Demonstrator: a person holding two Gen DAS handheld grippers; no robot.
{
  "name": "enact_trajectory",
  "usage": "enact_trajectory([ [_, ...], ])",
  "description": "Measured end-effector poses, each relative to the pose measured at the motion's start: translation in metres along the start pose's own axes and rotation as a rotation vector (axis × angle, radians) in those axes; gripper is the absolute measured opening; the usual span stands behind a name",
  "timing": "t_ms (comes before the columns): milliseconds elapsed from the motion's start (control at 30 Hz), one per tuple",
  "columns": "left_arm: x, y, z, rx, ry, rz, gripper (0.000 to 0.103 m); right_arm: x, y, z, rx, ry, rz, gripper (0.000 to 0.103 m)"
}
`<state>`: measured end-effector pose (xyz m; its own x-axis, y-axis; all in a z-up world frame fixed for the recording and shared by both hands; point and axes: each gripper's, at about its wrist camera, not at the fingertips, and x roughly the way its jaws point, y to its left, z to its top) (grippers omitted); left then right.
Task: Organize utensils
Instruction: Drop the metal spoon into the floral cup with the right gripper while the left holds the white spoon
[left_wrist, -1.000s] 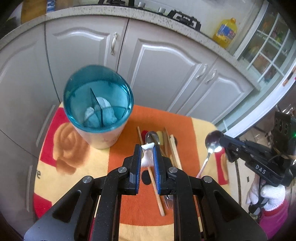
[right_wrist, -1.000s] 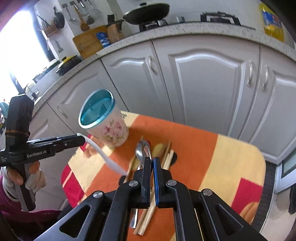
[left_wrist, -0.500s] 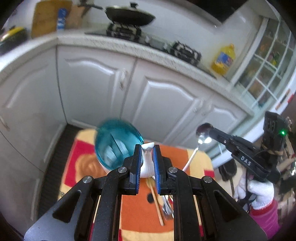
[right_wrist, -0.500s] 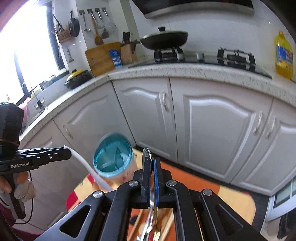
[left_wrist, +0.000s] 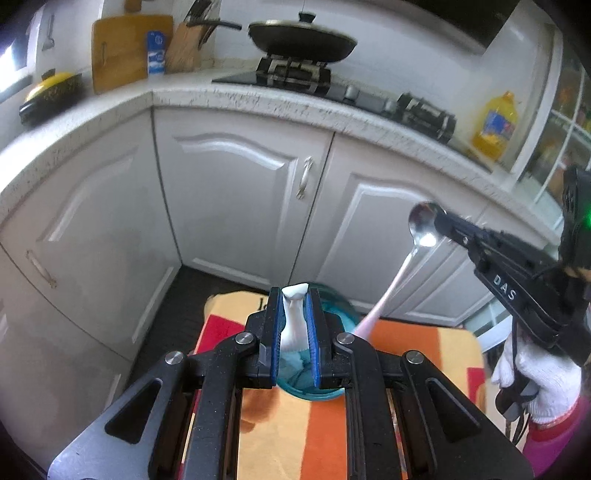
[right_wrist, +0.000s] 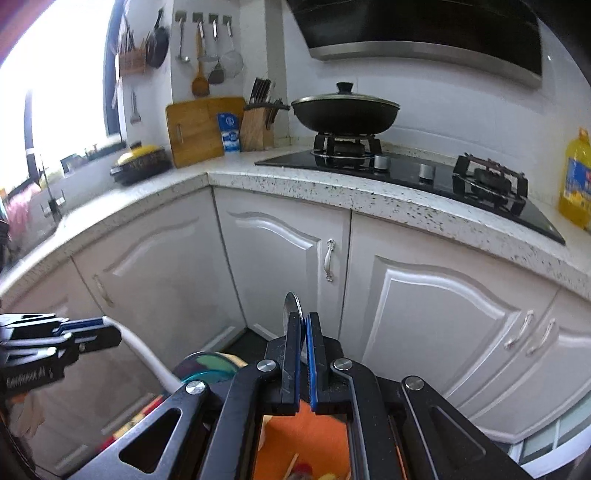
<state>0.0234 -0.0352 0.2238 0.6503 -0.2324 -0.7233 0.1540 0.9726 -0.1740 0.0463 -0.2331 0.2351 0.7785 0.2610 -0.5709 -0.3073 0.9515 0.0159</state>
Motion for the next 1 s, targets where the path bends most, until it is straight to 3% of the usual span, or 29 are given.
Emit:
enact_trajectory([
  [167, 0.023, 0.001, -0.008, -0.003, 0.032, 0.035, 0.008, 0.033, 0.019, -0.010, -0.080, 0.037, -0.023, 0.003],
  [367, 0.043, 0.001, -0.011, -0.022, 0.067, 0.040, 0.008, 0.058, 0.031, -0.023, -0.103, 0.087, 0.008, 0.003],
  [667, 0.052, 0.010, -0.014, -0.072, 0.082, 0.021, 0.008, 0.069, 0.040, -0.035, -0.118, 0.120, 0.055, 0.003],
  [900, 0.041, 0.042, -0.024, -0.147, 0.072, 0.008, 0.008, 0.070, 0.047, -0.042, -0.149, 0.168, 0.103, 0.003],
  [1000, 0.037, 0.070, -0.034, -0.202, 0.095, -0.014, 0.016, 0.069, 0.045, -0.044, -0.131, 0.173, 0.117, 0.003],
])
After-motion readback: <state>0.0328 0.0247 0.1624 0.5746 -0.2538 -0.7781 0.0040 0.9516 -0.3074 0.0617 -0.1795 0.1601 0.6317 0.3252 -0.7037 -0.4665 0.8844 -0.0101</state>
